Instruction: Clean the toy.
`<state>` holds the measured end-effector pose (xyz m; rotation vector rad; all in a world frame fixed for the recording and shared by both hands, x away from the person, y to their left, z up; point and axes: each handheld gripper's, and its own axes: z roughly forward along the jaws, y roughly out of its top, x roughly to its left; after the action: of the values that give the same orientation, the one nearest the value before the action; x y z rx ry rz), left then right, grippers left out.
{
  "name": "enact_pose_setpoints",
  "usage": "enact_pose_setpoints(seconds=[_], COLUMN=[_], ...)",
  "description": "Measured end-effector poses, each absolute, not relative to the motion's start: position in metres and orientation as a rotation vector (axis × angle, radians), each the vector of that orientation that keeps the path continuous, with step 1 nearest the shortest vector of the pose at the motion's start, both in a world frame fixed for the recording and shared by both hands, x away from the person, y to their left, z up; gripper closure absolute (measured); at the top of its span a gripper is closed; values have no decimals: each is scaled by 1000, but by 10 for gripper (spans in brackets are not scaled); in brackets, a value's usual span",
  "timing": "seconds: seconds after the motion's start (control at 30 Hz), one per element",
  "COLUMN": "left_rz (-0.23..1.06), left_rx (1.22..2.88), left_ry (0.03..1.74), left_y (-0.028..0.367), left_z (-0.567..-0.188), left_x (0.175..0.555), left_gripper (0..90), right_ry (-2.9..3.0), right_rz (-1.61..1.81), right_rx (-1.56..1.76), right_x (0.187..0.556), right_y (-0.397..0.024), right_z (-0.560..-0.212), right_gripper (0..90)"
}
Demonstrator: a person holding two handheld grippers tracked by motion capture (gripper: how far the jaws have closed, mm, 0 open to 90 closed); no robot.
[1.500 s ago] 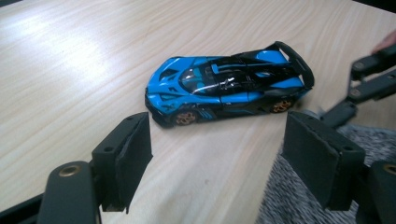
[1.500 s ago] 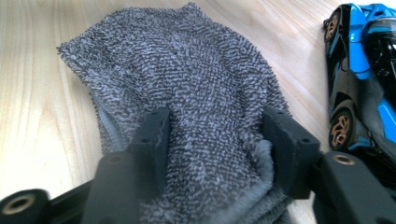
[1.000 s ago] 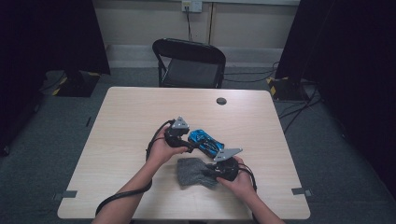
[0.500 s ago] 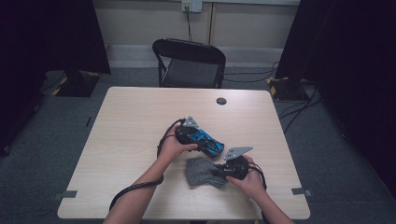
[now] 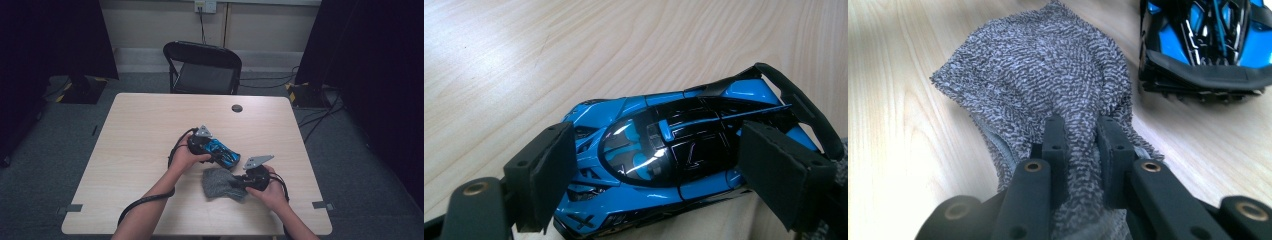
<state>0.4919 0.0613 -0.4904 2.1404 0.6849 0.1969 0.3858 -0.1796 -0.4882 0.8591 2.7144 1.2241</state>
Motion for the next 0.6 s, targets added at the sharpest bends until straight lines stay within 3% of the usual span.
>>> enact_pose_setpoints(seconds=[0.6], left_rz=[195], left_rx=[2136], left_ry=[687], left_y=[62], left_z=[-491], left_x=[492], left_gripper=[160], right_ry=[2677], right_rz=[1146], right_rx=[1007], right_x=[401], right_y=[-218], right_z=[-485], right_gripper=[769])
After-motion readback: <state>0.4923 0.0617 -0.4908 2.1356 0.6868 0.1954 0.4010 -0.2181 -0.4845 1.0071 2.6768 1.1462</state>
